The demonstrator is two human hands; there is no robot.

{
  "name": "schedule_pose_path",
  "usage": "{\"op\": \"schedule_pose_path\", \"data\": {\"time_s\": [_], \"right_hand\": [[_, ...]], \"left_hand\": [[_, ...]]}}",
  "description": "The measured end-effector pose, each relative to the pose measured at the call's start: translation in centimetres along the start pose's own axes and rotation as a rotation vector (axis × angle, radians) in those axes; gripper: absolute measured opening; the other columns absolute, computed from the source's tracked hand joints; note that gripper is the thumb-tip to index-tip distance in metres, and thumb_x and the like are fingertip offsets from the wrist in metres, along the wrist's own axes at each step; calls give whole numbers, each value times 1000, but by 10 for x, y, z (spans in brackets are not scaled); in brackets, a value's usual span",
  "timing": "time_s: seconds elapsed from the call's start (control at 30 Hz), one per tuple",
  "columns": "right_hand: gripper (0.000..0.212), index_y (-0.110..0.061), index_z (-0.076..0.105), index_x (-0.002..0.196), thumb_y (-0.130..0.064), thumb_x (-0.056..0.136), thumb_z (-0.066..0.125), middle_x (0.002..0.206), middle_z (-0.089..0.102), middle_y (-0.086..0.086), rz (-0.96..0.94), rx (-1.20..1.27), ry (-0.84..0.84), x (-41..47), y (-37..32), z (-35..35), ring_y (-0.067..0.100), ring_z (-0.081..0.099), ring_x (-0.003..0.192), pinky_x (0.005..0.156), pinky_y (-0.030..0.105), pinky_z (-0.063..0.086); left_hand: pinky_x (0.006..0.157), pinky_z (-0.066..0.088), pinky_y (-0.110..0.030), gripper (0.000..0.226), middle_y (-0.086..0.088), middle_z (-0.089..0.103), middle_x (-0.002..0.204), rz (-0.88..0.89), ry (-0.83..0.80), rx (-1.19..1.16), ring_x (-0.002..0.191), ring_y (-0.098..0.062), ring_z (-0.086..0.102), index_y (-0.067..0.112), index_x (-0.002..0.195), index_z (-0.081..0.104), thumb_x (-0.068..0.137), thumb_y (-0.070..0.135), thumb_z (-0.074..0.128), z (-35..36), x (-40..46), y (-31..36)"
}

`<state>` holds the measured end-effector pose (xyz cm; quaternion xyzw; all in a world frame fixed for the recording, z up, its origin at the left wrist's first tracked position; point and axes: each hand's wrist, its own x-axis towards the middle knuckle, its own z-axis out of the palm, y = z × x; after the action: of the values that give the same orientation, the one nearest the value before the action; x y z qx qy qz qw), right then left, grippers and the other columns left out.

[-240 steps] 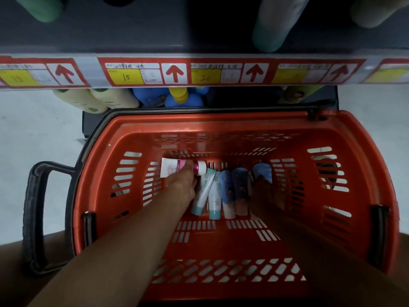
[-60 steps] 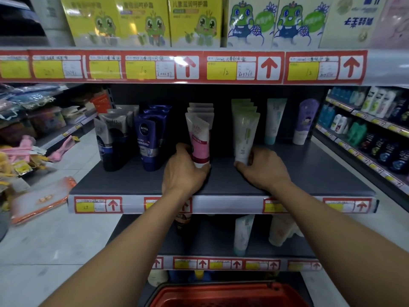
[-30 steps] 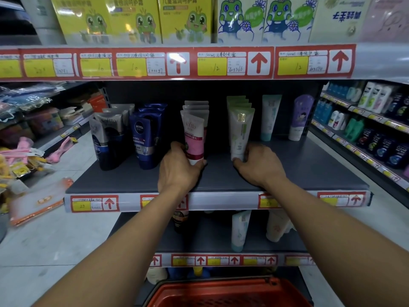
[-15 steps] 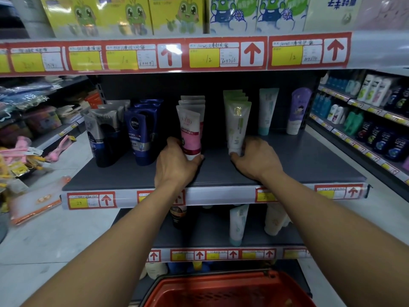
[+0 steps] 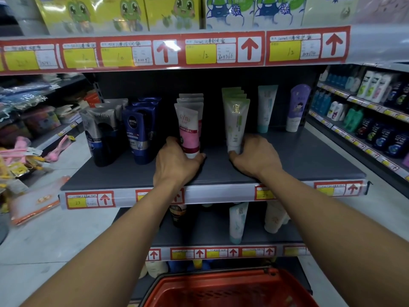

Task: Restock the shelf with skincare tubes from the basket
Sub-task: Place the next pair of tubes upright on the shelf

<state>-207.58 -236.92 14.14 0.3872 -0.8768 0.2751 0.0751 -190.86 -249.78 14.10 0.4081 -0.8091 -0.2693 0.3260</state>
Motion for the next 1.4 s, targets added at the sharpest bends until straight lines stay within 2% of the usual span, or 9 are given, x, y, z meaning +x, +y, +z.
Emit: {"op": "schedule_pose_path", "data": {"time_s": [0.17, 0.3, 0.4, 0.63, 0.77, 0.9, 1.0, 1.17, 1.4], "right_hand": [[40, -18, 62, 96, -54, 79, 54, 98, 64, 7, 44, -33, 54, -2, -1, -2, 34, 64, 87, 70, 38, 55], [29, -11, 57, 90, -39, 88, 53, 97, 63, 12, 63, -117, 140, -10, -5, -6, 37, 63, 87, 64, 33, 41], [20, -12, 52, 86, -31, 91, 50, 98, 62, 13, 58, -157, 192, -19, -8, -9, 37, 63, 89, 64, 33, 38], [17, -5, 59, 95, -20, 91, 51, 99, 58, 13, -17, 24, 197, -41, 5, -14, 34, 58, 88, 68, 38, 48], [14, 2, 62, 97, -5, 90, 52, 97, 58, 19, -116, -12, 235, -57, 13, -15, 37, 56, 87, 72, 40, 45], [17, 0, 63, 104, -8, 91, 56, 103, 54, 17, -143, -31, 312, -81, 19, -15, 34, 52, 93, 81, 43, 47], [19, -4, 62, 104, -13, 88, 60, 106, 51, 12, -146, -78, 363, -103, 23, -18, 29, 49, 94, 80, 45, 48], [26, -9, 60, 109, -18, 85, 62, 112, 45, 6, -142, -133, 363, -140, 27, -24, 22, 46, 98, 79, 38, 48], [21, -14, 58, 100, -19, 80, 65, 102, 45, 2, -136, -172, 306, -186, 35, -10, 19, 45, 93, 78, 36, 48]], "left_hand": [[81, 50, -36, 48, -8, 67, 110, 28, 80, -56, 102, -33, 64, 14, 117, 52, 84, 43, 71, 1, 0, -1], [78, 46, -34, 50, -7, 67, 109, 41, 129, -94, 101, -29, 63, 11, 125, 53, 86, 38, 69, -2, -3, -3], [79, 43, -33, 47, -11, 67, 113, 28, 128, -88, 105, -31, 63, 8, 127, 55, 88, 30, 69, -5, -5, -6], [81, 51, -44, 24, -11, 64, 103, 170, 106, -15, 95, -31, 61, 9, 108, 60, 86, 17, 65, -12, -27, -11], [85, 49, -43, 28, -7, 62, 103, 267, 85, 1, 99, -27, 56, 11, 111, 61, 84, 14, 65, -17, -50, -12], [88, 47, -38, 33, -1, 60, 109, 346, 100, 108, 102, -20, 51, 16, 115, 59, 84, 21, 65, -26, -77, -17], [84, 43, -37, 32, 1, 59, 104, 406, 97, 180, 97, -20, 50, 18, 110, 59, 80, 23, 66, -32, -94, -22], [77, 34, -31, 29, 5, 57, 96, 419, 140, 181, 89, -17, 49, 19, 107, 61, 79, 24, 67, -37, -124, -30], [79, 46, -38, 25, 9, 55, 94, 390, 50, 162, 90, -15, 45, 22, 102, 58, 77, 29, 60, -27, -162, -48]]}}
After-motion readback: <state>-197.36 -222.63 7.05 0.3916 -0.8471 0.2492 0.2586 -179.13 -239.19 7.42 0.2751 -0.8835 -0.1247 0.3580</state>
